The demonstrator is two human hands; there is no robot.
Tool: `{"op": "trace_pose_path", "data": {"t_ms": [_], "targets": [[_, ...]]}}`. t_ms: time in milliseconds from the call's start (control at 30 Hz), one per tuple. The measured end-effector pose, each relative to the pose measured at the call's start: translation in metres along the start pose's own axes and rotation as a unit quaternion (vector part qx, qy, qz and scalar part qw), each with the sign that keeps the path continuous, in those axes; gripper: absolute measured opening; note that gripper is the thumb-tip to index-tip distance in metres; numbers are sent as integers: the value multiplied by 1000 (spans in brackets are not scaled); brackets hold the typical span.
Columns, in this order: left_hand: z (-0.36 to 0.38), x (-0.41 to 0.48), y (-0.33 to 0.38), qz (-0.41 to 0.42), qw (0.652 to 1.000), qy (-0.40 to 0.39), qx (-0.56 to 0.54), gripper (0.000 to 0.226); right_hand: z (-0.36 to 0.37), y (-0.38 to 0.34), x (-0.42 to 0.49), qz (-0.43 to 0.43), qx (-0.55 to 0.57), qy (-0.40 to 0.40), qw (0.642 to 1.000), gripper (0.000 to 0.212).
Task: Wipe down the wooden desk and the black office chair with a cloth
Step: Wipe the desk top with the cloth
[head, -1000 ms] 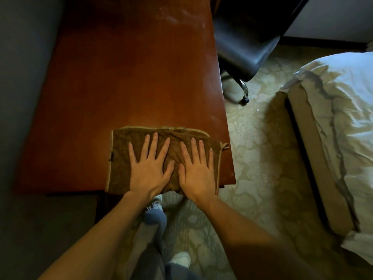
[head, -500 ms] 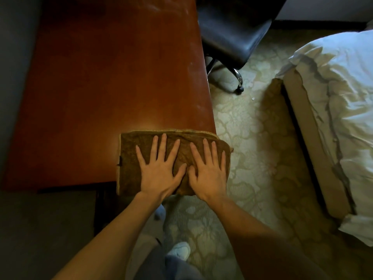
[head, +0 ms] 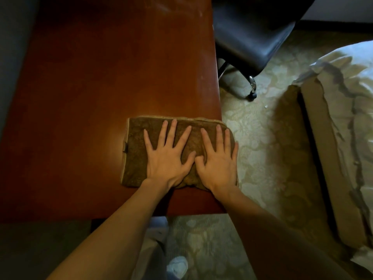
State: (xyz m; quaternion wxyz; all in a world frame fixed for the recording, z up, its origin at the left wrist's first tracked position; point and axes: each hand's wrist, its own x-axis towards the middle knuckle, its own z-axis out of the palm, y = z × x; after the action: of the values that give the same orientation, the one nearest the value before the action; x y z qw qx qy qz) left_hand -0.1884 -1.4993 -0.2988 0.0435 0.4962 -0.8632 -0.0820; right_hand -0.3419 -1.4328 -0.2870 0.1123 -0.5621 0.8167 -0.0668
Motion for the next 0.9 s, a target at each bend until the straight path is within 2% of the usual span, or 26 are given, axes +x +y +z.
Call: {"op": "trace_pose_path", "data": {"t_ms": [300,667,900], "targets": [[1,120,-13,-44,999,10,-3,69,-8,-3,132,-15,-41,7,999,73],[-9,255,-31,-69,998,1,1,70,-29,-6,273,-37,-29,-13,999,75],[-16,322,-42,-78,997,-7,1,69,-38,-10,340,-42,-27,2,999,74]]}}
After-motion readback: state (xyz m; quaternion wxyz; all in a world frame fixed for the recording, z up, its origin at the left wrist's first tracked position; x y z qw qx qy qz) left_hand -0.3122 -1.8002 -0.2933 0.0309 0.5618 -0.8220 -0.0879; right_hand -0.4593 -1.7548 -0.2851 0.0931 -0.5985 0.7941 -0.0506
